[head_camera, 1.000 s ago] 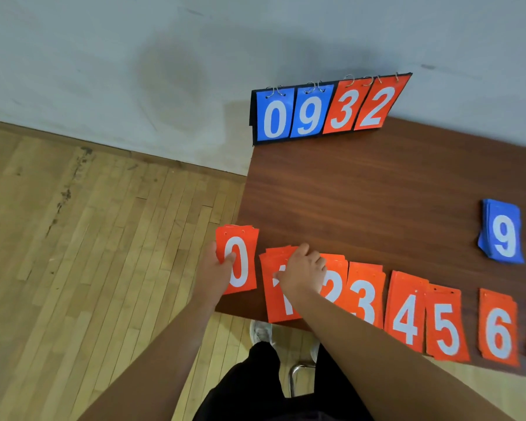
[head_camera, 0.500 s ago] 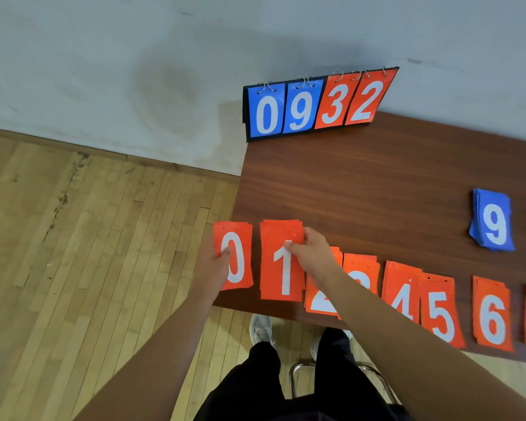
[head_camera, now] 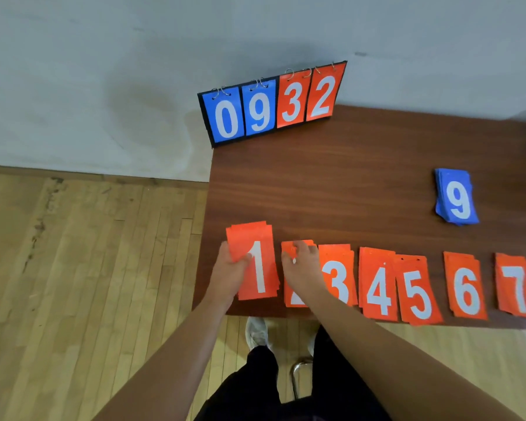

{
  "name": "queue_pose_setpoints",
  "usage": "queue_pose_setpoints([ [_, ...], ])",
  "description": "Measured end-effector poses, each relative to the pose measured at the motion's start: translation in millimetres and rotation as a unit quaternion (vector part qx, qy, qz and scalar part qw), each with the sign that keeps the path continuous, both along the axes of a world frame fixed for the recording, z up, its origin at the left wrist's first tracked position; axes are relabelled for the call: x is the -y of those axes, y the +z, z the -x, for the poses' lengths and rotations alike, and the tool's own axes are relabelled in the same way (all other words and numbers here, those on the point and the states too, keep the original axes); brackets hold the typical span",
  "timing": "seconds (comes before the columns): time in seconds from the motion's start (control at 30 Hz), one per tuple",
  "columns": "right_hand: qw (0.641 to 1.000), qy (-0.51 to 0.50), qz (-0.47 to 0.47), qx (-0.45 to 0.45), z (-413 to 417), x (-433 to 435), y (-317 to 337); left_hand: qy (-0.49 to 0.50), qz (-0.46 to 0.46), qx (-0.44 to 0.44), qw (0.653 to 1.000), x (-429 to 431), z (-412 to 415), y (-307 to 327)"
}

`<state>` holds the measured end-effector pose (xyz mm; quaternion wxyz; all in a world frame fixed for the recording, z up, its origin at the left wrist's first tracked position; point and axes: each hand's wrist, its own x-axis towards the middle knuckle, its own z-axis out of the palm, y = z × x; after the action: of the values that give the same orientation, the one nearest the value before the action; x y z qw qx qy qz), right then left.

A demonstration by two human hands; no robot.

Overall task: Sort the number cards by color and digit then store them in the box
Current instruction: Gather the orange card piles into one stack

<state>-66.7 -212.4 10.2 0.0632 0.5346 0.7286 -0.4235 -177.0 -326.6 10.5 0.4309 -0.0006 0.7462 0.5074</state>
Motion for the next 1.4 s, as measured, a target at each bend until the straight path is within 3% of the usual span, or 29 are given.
queue_pose_setpoints([
  [0.13, 0.968, 0.172, -0.124, 0.131, -39, 7, -9, -0.01, 0.04, -0.019, 0.999, 5, 3, -6],
  [0.37, 0.936, 0.25, -0.213, 0.123, -31, 24, -23, 0.012, 0.054, -0.015, 0.998, 20, 2, -14],
  [0.6, 0.957, 0.145, -0.164, 0.19, -8, 16, -20, 0.023, 0.082, -0.027, 0.996, 33, 4, -26],
  [0.8, 0.972, 0.101, -0.111, 0.181, 3, 14, -19, 0.029, 0.081, -0.041, 0.995, 31, 4, -28],
  [0.97, 0.999, -0.013, -0.001, 0.038, -1, 3, -5, 0.029, 0.106, -0.064, 0.992, 25, 8, -27],
  [1.1, 0.979, -0.153, 0.106, -0.087, -3, -24, 7, 0.034, 0.085, -0.044, 0.995, 13, 8, -22],
  [1.17, 0.975, -0.15, 0.13, -0.101, -5, -28, 10, 0.032, 0.052, 0.0, 0.998, 0, 4, -17],
  [1.3, 0.996, -0.07, 0.028, -0.039, -12, -25, 10, 0.016, -0.028, 0.078, 0.996, -33, -13, -3],
  [1.4, 0.999, -0.034, -0.042, -0.009, -20, -25, 11, -0.046, -0.048, 0.081, 0.994, -50, -25, 3],
])
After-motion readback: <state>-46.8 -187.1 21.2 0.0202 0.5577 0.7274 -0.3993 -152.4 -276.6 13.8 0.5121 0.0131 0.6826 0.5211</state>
